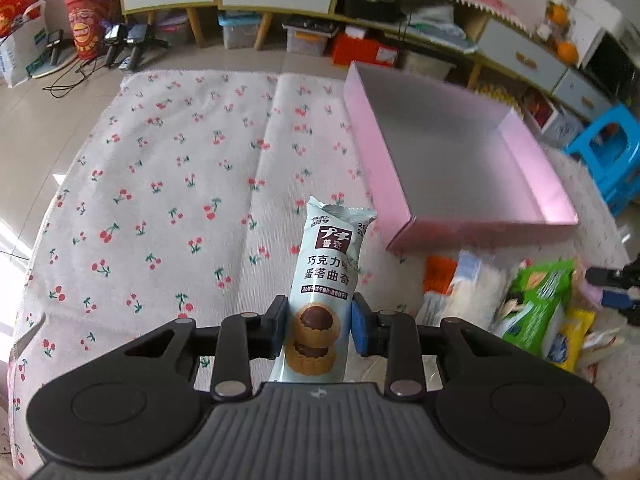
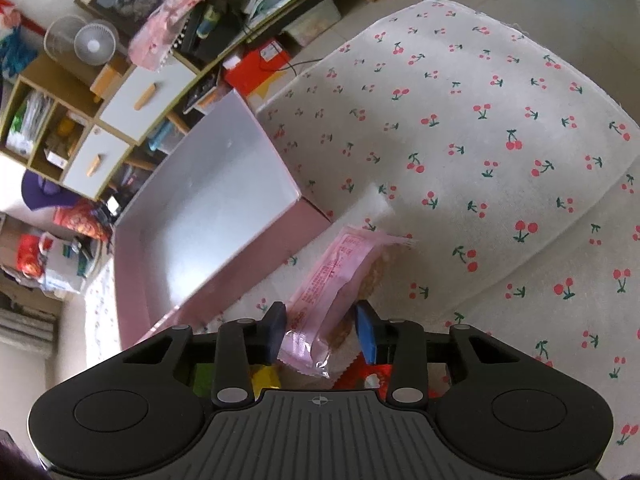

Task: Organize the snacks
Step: 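Carry both snacks over the pink box and lower them inside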

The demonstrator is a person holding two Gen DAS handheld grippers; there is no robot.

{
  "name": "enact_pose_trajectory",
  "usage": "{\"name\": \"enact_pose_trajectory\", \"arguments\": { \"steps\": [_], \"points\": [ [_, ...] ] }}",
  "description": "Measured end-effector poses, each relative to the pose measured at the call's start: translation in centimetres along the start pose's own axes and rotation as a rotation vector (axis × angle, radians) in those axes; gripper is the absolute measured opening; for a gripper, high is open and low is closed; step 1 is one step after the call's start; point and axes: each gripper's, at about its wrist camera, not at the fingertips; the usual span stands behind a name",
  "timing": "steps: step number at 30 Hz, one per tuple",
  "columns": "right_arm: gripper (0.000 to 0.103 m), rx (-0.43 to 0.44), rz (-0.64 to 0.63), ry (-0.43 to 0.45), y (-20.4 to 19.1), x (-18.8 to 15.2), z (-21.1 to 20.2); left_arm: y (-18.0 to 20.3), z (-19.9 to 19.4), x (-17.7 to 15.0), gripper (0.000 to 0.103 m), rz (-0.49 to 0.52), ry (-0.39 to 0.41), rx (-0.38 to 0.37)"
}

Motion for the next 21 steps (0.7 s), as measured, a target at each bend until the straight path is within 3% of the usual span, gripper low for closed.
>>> {"name": "enact_pose_trajectory", "arguments": {
  "steps": [15,19,21],
  "points": [
    [0.034,0.165,0.1,0.08,-1.3,1.7,-3.5,2.6,-1.7,3.2,0.029,-0.11,0.193,-0.078],
    [0.032,0.229,0.127,0.092,-1.8,1.8,-3.3,4.4,-1.1,3.6,0.029,-0.103,0.226,-0.073],
    [0.025,0.253,0.134,0.09,-2.0,1.8,-2.7,5.1,-0.8,4.2,0.029,-0.101,0.245,-0.083]
  ]
}}
Point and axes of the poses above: each gripper's, at about its wrist camera, not at the fingertips, and z roughly the way its jaws point, y to its right, x to its top, and after that the axes turned 4 degrees about -x, right-handed
